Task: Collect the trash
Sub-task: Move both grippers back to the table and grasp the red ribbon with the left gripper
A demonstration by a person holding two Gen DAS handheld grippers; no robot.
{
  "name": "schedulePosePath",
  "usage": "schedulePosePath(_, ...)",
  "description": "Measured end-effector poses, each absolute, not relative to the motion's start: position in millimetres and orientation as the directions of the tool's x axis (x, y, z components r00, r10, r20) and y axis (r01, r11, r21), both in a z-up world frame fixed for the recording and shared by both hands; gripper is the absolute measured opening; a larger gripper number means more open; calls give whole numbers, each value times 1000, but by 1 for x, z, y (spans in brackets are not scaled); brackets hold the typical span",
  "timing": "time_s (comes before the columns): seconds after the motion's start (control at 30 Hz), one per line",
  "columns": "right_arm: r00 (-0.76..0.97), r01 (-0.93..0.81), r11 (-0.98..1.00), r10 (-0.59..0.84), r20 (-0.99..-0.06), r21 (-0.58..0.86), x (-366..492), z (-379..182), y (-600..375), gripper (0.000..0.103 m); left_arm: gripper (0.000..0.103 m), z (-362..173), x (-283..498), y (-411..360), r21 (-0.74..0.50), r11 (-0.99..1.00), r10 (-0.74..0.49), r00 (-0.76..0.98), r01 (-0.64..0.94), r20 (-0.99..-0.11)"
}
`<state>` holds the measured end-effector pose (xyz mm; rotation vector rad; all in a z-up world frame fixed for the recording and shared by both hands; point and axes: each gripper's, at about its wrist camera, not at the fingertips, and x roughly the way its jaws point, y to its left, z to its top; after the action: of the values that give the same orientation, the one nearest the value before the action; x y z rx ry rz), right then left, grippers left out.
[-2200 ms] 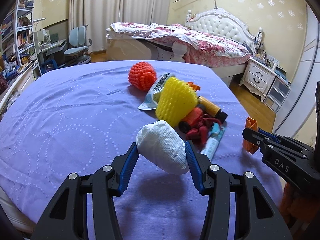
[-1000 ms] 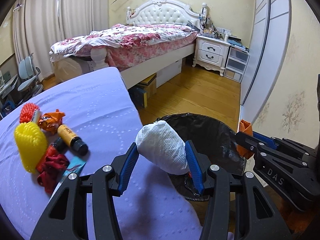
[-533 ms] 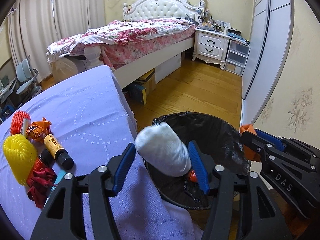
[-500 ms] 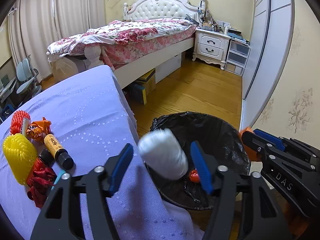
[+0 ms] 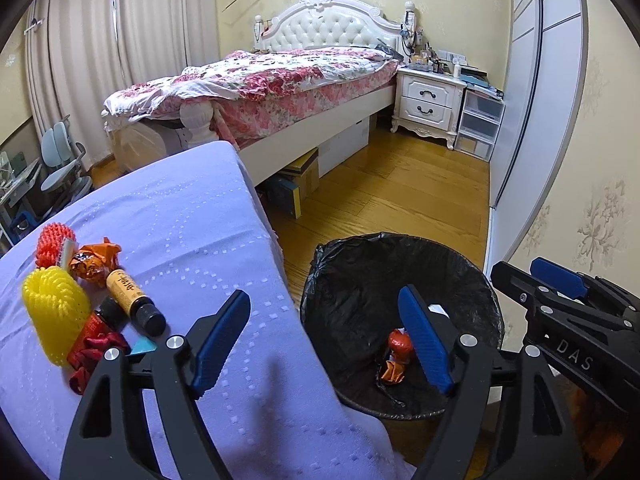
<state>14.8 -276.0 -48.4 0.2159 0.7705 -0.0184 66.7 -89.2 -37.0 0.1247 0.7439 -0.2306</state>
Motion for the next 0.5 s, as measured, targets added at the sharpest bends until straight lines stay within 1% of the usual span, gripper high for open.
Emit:
schedulePosePath(0.2,715,72,979,82,-695,189,10,-47,-266,55,77,-35,57,-70,36,976,-132,717,214,-685)
schedulePosePath(0.5,701,0,981,138,-700,193,5,-46,-233,55,77,-31,44,-23,25,994,-64,724,111,-687)
